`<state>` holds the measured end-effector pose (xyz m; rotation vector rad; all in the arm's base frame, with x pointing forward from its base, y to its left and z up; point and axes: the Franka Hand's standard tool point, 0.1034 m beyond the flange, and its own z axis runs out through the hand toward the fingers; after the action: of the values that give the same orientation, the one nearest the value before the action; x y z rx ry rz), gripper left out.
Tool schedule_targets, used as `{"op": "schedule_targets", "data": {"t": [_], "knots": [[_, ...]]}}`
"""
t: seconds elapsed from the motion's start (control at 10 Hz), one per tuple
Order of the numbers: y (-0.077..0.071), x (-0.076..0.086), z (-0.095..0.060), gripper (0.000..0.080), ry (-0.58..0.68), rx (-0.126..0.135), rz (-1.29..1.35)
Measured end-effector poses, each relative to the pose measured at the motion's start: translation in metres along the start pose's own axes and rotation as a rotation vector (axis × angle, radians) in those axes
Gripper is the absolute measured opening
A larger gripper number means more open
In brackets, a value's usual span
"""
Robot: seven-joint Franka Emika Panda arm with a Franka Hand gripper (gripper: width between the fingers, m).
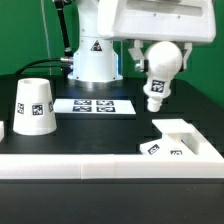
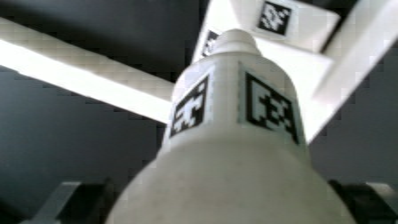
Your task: Assemble lamp
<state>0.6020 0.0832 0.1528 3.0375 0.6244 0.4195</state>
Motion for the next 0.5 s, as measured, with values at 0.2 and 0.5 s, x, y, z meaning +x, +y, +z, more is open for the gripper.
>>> {"op": "schedule_targets", "data": {"t": [0.2,0.5], "knots": [[-0.0079,0.0110,0.0044,0.0576,0.010,0.004,-0.016],[-0.0034,0.0125,0.0052,0.0576,0.065,-0.014,-0.021]]}}
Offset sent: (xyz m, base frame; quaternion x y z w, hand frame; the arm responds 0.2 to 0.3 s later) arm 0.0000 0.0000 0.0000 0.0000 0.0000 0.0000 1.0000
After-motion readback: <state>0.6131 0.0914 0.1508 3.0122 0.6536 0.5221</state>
